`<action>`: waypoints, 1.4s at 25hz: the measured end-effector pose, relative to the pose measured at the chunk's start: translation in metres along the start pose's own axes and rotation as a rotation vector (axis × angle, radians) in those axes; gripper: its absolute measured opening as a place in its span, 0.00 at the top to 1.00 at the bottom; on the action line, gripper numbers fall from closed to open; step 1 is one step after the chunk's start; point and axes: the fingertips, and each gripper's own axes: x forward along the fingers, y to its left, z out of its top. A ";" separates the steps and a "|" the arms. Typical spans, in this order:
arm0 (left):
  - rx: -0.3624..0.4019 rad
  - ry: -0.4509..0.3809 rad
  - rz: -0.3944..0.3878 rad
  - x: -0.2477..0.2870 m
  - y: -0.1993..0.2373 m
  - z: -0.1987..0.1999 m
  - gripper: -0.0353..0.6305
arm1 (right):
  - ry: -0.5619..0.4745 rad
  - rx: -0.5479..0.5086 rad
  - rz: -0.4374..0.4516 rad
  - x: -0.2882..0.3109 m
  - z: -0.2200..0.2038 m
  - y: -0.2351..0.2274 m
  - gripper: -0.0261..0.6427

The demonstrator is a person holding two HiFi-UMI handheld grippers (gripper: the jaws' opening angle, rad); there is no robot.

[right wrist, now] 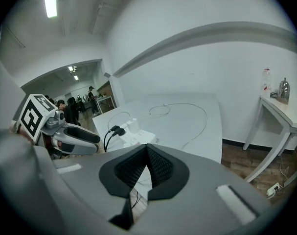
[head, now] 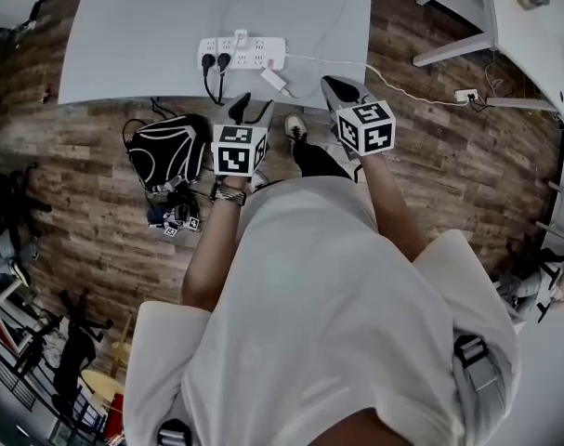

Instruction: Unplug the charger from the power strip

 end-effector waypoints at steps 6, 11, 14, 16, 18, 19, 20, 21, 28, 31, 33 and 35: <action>0.141 -0.196 0.098 -0.041 0.013 0.076 0.85 | -0.189 -0.072 0.009 -0.034 0.075 0.023 0.96; 0.211 -0.325 0.165 -0.073 0.027 0.133 0.93 | -0.301 -0.134 -0.012 -0.059 0.144 0.031 0.96; 0.214 -0.370 0.199 -0.090 0.035 0.157 0.94 | -0.353 -0.191 -0.021 -0.072 0.176 0.038 0.96; 0.240 -0.396 0.219 -0.101 0.039 0.174 0.94 | -0.386 -0.215 -0.022 -0.079 0.194 0.041 0.96; 0.287 -0.424 0.234 -0.114 0.039 0.192 0.94 | -0.422 -0.222 -0.015 -0.087 0.210 0.047 0.96; 0.309 -0.440 0.239 -0.122 0.037 0.200 0.94 | -0.445 -0.222 -0.010 -0.092 0.220 0.051 0.96; 0.330 -0.456 0.244 -0.130 0.036 0.209 0.94 | -0.471 -0.225 -0.007 -0.099 0.230 0.056 0.96; 0.353 -0.474 0.252 -0.139 0.034 0.218 0.94 | -0.498 -0.236 -0.005 -0.106 0.241 0.061 0.96; 0.440 -0.585 0.266 -0.187 0.019 0.276 0.94 | -0.652 -0.342 -0.036 -0.147 0.308 0.084 0.96; 0.462 -0.627 0.271 -0.202 0.016 0.292 0.94 | -0.677 -0.371 -0.038 -0.152 0.319 0.096 0.96; 0.473 -0.641 0.272 -0.205 0.014 0.296 0.94 | -0.683 -0.363 -0.026 -0.151 0.321 0.101 0.96; 0.476 -0.646 0.271 -0.205 0.014 0.298 0.94 | -0.682 -0.351 -0.018 -0.148 0.321 0.102 0.96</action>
